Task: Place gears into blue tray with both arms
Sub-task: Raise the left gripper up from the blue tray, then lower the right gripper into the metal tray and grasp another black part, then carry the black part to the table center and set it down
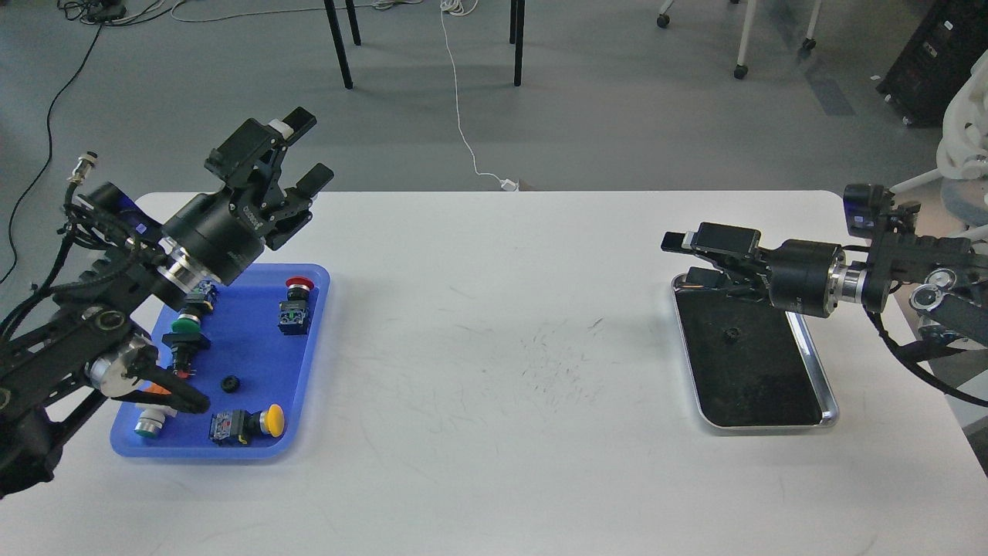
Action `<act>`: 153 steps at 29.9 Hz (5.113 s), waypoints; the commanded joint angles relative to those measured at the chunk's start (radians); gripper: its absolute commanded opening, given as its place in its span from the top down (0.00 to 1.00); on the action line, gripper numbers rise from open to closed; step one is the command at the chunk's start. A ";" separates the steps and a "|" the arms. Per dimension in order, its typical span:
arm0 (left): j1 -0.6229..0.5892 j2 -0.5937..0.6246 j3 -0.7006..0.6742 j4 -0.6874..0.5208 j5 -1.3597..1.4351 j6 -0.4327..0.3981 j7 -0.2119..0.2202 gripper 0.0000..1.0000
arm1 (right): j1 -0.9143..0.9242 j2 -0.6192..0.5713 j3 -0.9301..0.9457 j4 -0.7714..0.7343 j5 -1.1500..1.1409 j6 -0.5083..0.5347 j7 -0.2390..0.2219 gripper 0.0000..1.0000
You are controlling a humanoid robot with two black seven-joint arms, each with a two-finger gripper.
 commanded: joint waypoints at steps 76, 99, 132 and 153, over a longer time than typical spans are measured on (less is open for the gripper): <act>0.104 -0.087 -0.095 0.000 0.003 -0.012 0.037 0.02 | 0.244 0.306 -0.684 -0.298 -0.547 -0.199 0.000 0.81; 0.104 -0.088 -0.095 0.000 0.003 -0.012 0.037 0.02 | 0.464 0.367 -0.682 -0.148 -0.378 -0.176 0.000 0.82; 0.122 -0.067 -0.105 -0.003 0.003 -0.014 0.034 0.02 | 0.341 0.745 -0.787 -0.258 -0.134 -0.311 0.000 0.82; 0.125 -0.067 -0.103 -0.003 0.005 -0.014 0.034 0.02 | 0.343 0.745 -0.784 -0.263 -0.088 -0.328 0.000 0.28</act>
